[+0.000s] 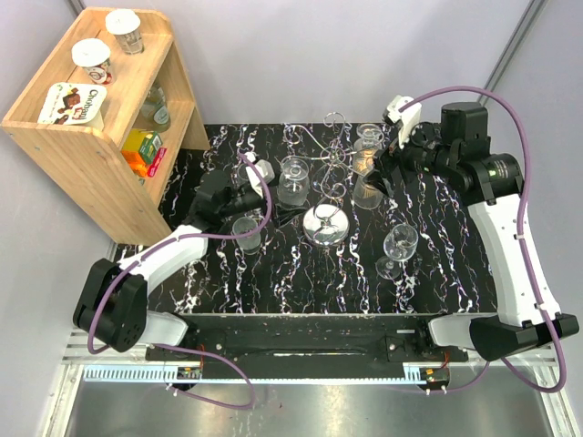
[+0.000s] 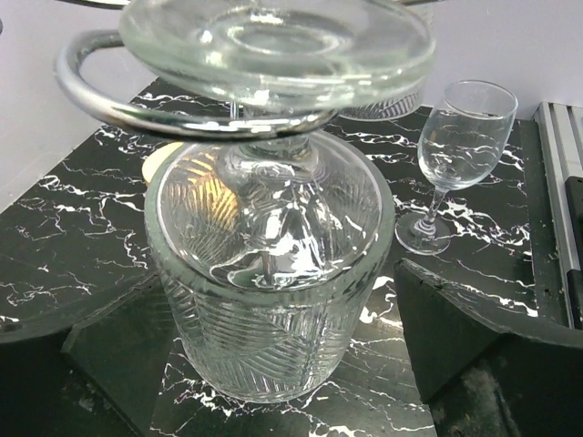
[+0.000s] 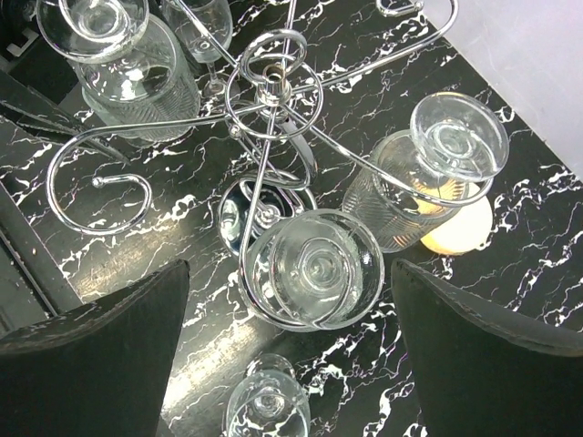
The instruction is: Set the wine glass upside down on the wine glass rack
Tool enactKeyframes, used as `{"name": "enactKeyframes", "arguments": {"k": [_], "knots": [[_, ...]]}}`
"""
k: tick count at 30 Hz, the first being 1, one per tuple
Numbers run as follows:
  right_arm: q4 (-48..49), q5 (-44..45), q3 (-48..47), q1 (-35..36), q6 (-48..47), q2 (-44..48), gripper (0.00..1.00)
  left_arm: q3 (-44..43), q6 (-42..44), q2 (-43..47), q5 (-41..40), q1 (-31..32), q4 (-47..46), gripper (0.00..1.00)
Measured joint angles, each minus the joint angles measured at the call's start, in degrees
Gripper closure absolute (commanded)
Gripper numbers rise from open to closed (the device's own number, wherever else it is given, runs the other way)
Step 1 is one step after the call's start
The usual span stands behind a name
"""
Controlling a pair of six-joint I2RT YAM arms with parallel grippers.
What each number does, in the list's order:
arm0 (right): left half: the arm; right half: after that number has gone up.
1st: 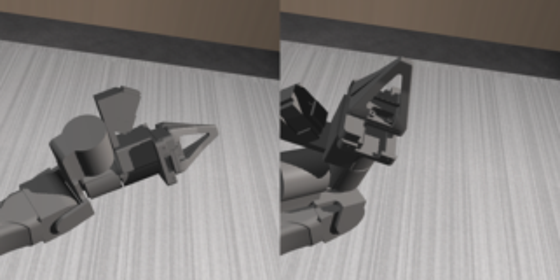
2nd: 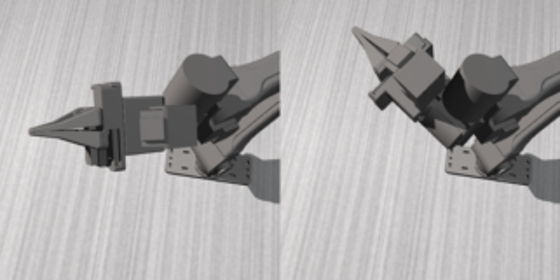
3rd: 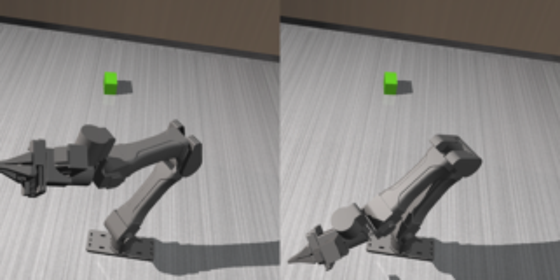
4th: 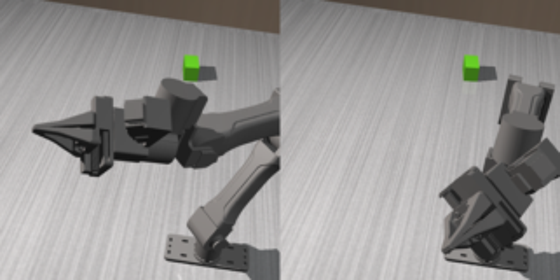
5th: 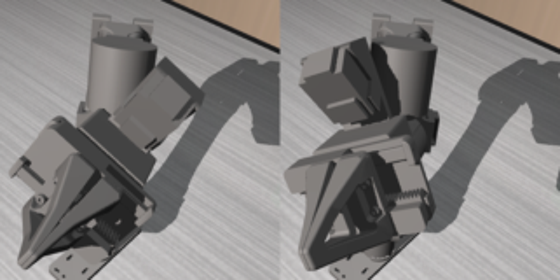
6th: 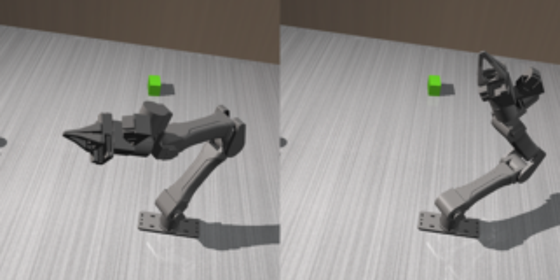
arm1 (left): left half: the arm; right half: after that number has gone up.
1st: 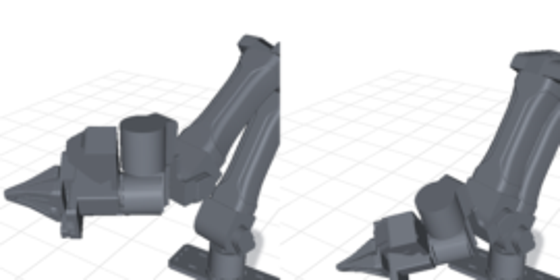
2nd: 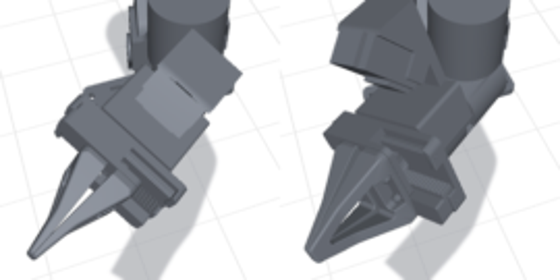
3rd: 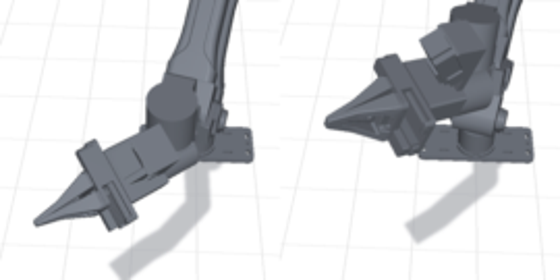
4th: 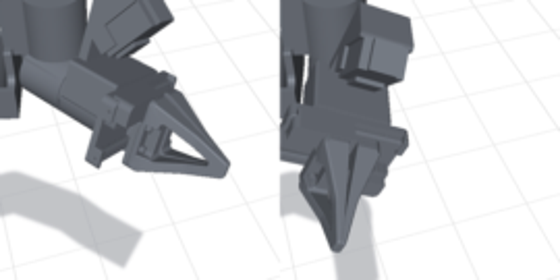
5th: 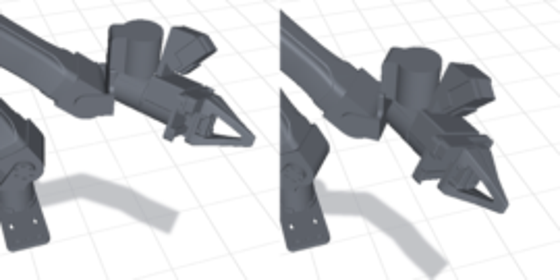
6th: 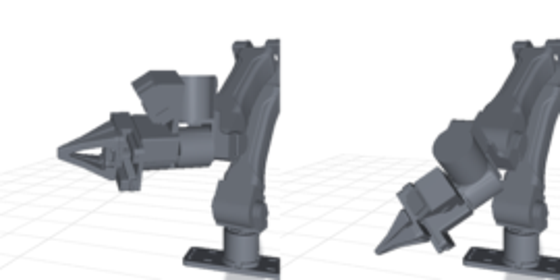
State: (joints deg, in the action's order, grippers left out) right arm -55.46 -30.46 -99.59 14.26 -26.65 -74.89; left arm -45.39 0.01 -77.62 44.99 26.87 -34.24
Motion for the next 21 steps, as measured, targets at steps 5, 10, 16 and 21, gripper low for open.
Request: {"name": "enactKeyframes", "arguments": {"k": [5, 10, 16, 21], "knots": [[-0.22, 0.24, 0.96, 0.00, -0.13, 0.63, 0.04, 0.00, 1.40, 1.07, -0.46, -0.02, 2.38, 0.01], [-0.48, 1.46, 1.79, 0.00, -0.37, 2.84, 0.04, -0.42, 3.87, 6.10, -1.60, -0.02, 7.67, 0.01], [-0.59, 2.16, 3.41, 0.00, -0.52, 5.16, 0.04, -8.35, 6.71, 8.68, -3.28, 0.11, 16.13, 0.01], [-0.61, 2.16, 5.42, 0.00, -0.46, 5.11, 0.04, -13.49, 7.72, 8.68, -5.64, 1.05, 20.33, 0.01]]}}
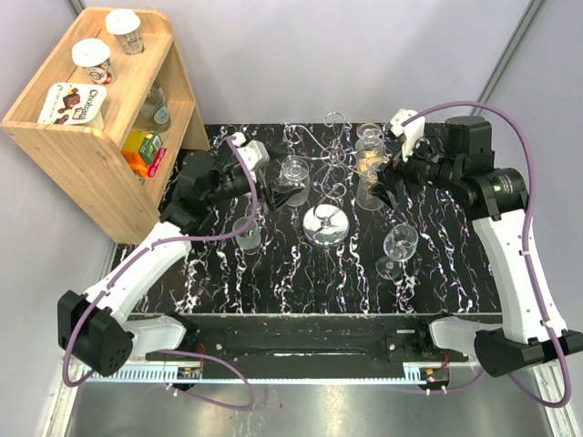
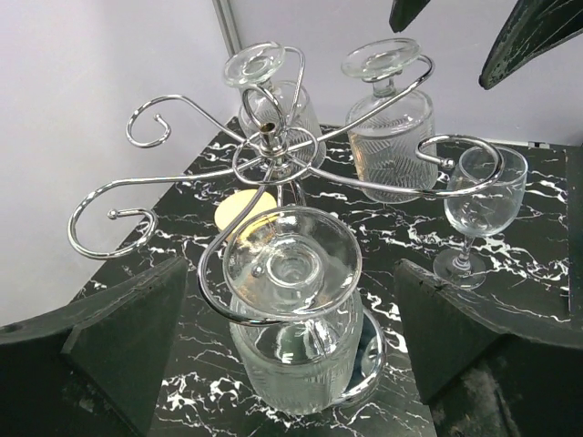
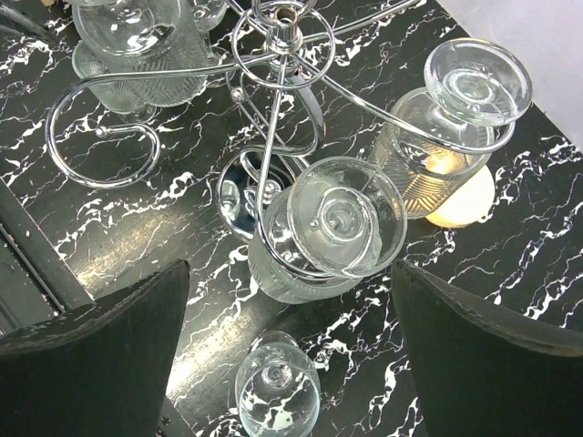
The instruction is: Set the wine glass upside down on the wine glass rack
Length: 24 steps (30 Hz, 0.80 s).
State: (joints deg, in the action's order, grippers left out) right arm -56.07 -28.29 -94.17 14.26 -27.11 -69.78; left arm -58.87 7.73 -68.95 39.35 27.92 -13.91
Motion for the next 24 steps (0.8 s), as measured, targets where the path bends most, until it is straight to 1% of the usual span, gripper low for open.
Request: {"name": "enactKeyframes", "arguments": {"k": [10, 15, 24], "knots": [[0.15, -0.33, 1.05, 0.00, 0.02, -0.76, 0.04, -2.23, 1.31, -1.90, -6.71, 2.01, 4.07, 0.01], [1.38, -0.94, 1.64, 0.00, 0.09, -1.18, 0.05, -4.13, 2.25, -3.72, -9.22, 2.62, 4.42, 0.01], [3.10, -2.45, 2.51, 0.00, 0.09, -1.20, 0.07, -4.76, 3.91, -4.83, -12.04, 3.15, 4.55, 0.01]]}}
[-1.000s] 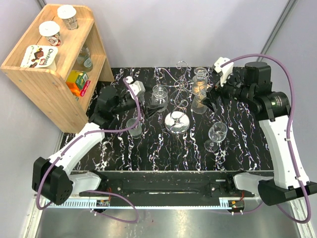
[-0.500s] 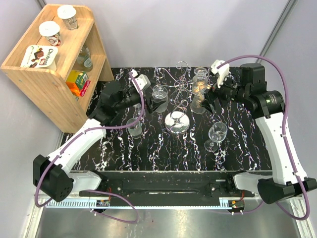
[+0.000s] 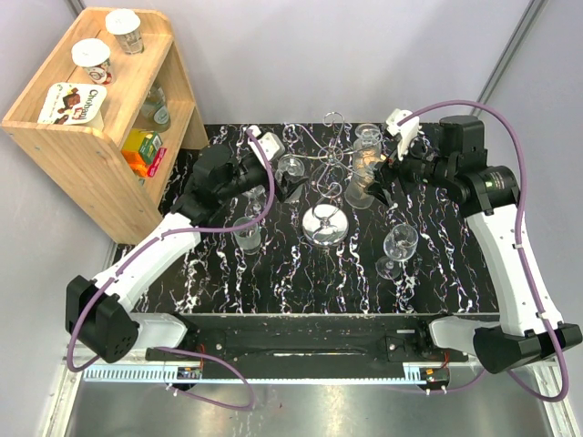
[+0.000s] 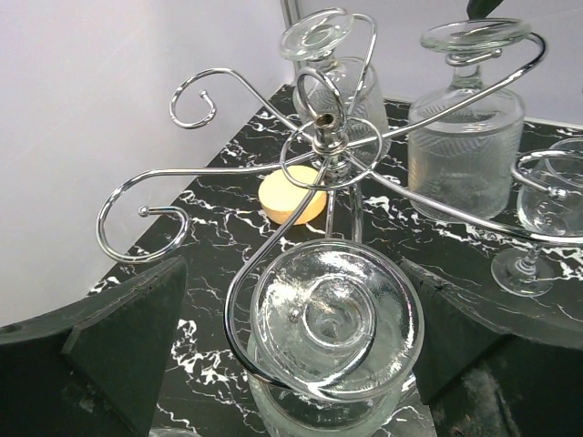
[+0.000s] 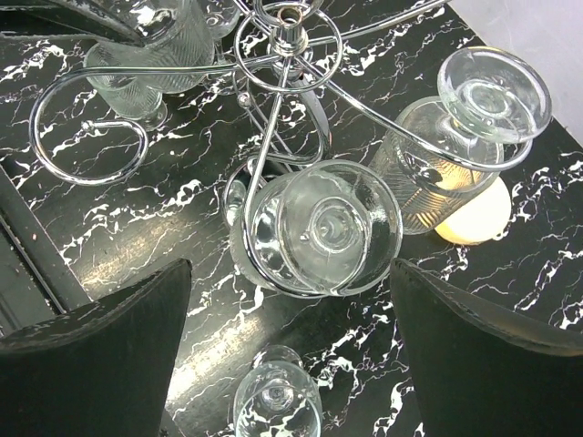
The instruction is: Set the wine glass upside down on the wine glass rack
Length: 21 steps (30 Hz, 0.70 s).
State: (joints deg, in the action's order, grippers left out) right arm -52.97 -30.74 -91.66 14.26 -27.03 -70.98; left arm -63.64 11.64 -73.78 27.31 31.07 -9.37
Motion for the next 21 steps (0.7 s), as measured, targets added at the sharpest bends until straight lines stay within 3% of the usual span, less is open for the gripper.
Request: {"name": "enactKeyframes", "arguments": {"k": [21], "knots": [[1.09, -6.95, 4.33, 0.00, 1.92, 4.11, 0.13, -3.98, 6.45, -2.23, -3.87, -0.61, 3.72, 0.01]]}}
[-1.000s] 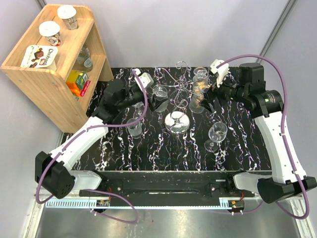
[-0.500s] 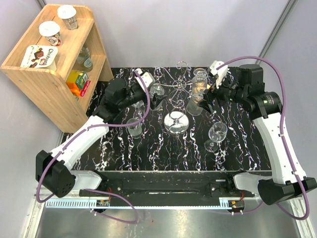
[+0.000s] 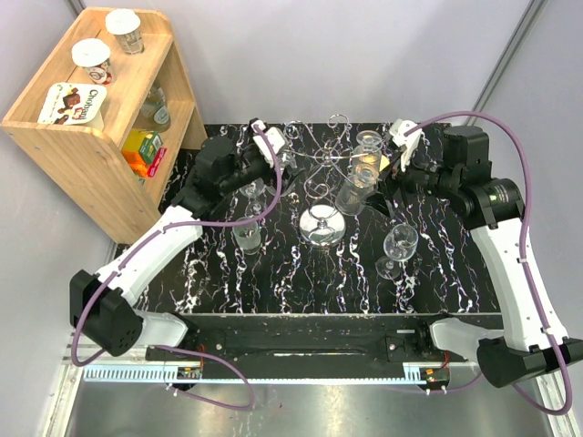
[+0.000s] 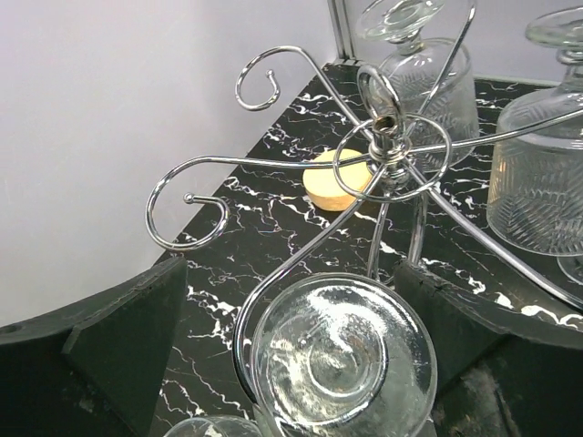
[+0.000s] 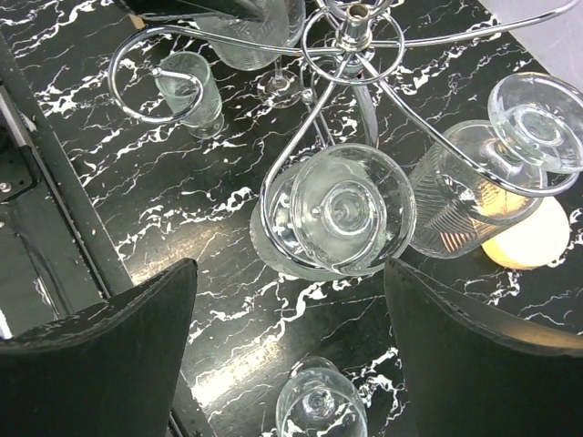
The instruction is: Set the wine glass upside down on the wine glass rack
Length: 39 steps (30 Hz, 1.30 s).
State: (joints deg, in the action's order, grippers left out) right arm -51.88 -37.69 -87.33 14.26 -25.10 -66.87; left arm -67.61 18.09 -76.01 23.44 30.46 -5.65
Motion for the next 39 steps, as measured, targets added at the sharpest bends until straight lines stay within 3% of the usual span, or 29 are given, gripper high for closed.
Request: {"name": "enactKeyframes", "arguments": {"k": [27, 39], "knots": [[2.21, -4.07, 5.51, 3.39, 5.42, 1.22, 0.17, -4.04, 1.60, -6.45, -0.20, -4.11, -0.92, 0.01], [2.25, -4.02, 5.51, 4.57, 5.70, 1.22, 0.17, -4.04, -0.17, -7.06, 3.61, -6.49, -1.77, 0.01]]}}
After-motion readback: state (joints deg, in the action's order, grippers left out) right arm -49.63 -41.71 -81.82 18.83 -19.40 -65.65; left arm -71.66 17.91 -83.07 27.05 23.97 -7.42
